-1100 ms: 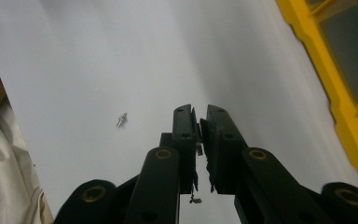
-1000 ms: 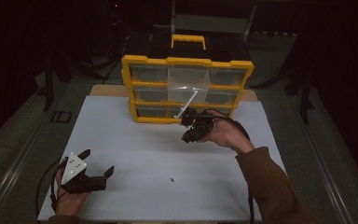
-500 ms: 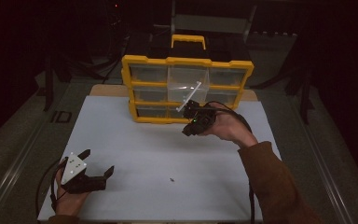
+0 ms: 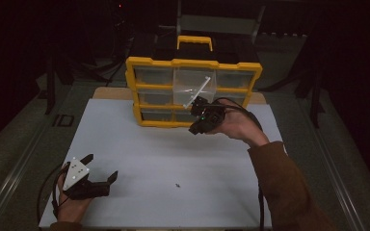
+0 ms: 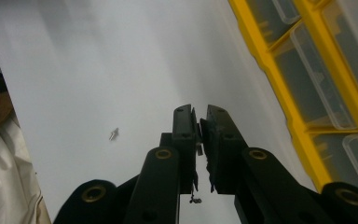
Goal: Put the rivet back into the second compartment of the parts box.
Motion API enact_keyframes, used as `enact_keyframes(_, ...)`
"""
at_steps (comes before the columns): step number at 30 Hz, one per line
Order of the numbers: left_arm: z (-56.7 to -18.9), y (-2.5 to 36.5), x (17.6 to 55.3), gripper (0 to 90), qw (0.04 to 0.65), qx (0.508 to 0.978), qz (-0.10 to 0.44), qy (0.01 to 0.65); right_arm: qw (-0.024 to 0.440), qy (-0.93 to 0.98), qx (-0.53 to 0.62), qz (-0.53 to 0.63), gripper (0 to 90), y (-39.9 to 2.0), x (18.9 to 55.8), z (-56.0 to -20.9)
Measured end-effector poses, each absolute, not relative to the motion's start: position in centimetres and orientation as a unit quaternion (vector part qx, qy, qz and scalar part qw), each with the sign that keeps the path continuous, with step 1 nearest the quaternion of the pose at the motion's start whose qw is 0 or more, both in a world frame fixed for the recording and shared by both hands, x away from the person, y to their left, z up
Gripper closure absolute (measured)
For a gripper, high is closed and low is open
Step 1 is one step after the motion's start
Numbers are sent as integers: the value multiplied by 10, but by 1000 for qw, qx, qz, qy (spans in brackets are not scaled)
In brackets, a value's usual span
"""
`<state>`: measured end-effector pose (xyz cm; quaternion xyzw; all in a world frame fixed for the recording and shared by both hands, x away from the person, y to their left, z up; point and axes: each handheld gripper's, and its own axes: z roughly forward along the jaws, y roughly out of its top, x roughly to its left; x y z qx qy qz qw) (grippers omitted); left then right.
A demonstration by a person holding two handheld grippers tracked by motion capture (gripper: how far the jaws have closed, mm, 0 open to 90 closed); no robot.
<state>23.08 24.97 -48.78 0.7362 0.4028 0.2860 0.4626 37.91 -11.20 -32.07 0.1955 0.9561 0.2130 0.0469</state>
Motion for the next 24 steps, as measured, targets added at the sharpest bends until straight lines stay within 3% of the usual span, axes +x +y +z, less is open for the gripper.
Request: enact_keyframes(24,-487,250,230,0,466,734,287,402,54,954,189,227,825,-113,388,-299)
